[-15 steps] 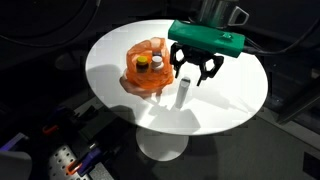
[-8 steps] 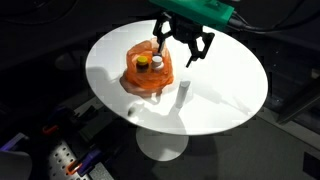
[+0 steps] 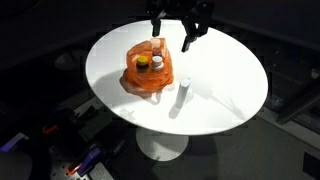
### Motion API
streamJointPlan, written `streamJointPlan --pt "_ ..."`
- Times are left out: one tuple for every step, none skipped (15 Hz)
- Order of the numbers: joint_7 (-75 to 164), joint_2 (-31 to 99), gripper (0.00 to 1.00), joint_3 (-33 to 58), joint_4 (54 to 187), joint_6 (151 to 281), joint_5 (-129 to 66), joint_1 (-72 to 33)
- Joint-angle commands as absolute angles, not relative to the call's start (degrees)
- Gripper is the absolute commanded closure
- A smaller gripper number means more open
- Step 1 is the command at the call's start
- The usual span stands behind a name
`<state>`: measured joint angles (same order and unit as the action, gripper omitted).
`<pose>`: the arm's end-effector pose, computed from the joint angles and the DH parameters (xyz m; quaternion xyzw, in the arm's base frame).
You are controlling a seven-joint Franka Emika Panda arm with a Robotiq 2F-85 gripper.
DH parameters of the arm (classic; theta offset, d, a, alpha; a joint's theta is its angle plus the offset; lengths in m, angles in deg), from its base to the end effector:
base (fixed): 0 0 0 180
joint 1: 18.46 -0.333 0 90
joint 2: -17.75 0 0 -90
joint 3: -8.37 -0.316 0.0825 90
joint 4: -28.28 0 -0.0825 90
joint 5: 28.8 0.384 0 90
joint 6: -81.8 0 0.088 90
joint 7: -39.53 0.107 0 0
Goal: Remove the white lotion bottle from the plastic bag
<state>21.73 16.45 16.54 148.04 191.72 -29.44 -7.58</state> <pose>0.4944 -0.1718 0.4213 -0.9972 0.0085 0.0718 0.0203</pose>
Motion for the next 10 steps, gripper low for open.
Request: streamJointPlan --pt "28.61 11.65 0.0 15.91 150.76 190.0 -33.31 -9.41" --pt "29.73 10.93 0.0 15.71 151.13 189.73 -34.02 -9.83" --pt "30.83 10.27 0.0 15.5 151.54 189.54 -34.6 -10.19" --pt "31.56 9.67 0.0 15.35 151.95 189.4 -35.14 -10.5" --pt "30.96 9.39 0.0 15.34 152.38 189.0 -35.22 -10.76" --pt "29.42 11.59 0.0 15.87 150.68 189.8 -33.79 -10.71" --pt "29.44 11.26 0.0 15.81 151.0 189.71 -33.84 -10.87" --pt "29.43 11.32 0.0 15.8 151.01 189.71 -33.84 -10.89" --pt "29.43 11.42 0.0 15.81 151.01 189.71 -33.84 -10.89" --pt "29.43 11.53 0.0 15.82 151.01 189.73 -33.84 -10.88"
